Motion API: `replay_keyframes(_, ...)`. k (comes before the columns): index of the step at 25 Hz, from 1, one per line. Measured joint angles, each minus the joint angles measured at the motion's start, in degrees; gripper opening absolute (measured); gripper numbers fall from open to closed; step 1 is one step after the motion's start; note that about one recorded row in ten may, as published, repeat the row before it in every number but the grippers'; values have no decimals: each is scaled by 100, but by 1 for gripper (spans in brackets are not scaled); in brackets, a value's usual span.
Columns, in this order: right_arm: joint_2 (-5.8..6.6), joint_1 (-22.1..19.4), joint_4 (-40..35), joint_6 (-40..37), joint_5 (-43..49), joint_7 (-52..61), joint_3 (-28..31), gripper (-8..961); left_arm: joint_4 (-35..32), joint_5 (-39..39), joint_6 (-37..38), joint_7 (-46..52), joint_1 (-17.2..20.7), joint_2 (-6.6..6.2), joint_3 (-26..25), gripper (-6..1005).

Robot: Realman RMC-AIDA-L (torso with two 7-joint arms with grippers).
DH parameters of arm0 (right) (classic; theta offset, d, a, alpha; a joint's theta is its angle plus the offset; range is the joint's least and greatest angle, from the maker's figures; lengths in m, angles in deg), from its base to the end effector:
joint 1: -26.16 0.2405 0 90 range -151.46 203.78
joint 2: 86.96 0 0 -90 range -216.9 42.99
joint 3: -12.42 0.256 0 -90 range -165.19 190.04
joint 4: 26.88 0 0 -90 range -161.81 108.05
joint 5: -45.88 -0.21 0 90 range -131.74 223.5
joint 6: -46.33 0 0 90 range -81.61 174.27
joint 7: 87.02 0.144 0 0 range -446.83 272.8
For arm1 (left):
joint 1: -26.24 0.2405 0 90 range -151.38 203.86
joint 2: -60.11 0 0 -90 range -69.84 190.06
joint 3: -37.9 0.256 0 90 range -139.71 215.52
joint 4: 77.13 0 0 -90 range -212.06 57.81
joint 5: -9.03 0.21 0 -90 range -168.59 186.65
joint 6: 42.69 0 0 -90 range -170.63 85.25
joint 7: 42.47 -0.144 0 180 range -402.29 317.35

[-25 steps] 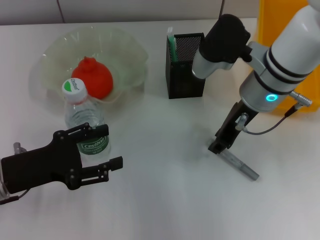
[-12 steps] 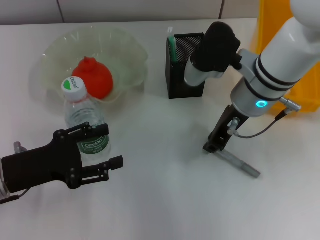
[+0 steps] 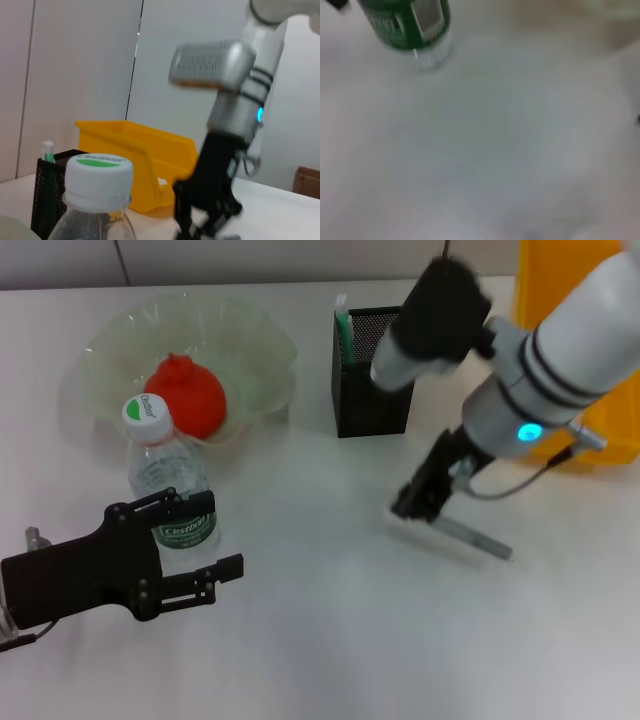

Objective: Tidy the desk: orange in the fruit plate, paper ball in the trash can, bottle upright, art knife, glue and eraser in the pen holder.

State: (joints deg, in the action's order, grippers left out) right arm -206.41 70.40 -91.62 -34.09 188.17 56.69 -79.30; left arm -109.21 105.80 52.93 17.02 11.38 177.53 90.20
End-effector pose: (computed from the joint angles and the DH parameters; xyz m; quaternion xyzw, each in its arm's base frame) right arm 0.1408 0.3618 -0.0643 -0.9505 0.2180 -0.1927 0.1090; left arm -0.3035 0.2440 -0.0092 -0.9260 -0.1610 -0.3113 0.1405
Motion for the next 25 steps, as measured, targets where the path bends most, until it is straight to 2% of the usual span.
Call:
replay_keyframes(3,-8,-512,-981,248,-336,-153,660,136,0,1,-1,-8,9,0,0,829)
replay_keyframes(5,-7,-933,-1315,928,-1122,-508,1000,136,0,0,-2,-13,2,-1,-1,829)
replay_keyframes(7,0,-1262,-1268,1713,-2189,-1154,1177,135,4,0,-9,-16,-18,1,0,829)
replay_keyframes(11,3,-1569,-287,2801,-4924,-3233,1245,135,9,-2,4,-17,-39,14,0,830)
replay_keyframes(16,3,-1258,1739,2735,-8229,-5809,1313,136,9,-11,15,-17,-19,23,0,830)
replay_keyframes(18,6,-1097,2436,2598,-9175,-6499,1328,136,9,-10,12,-19,-2,24,0,830)
replay_keyframes(21,13,-934,3125,2528,-9747,-6775,1506,136,9,-11,19,-24,23,26,0,829)
replay_keyframes(25,41,-815,3739,2347,-9761,-6724,1802,136,9,-8,28,-26,50,23,0,829)
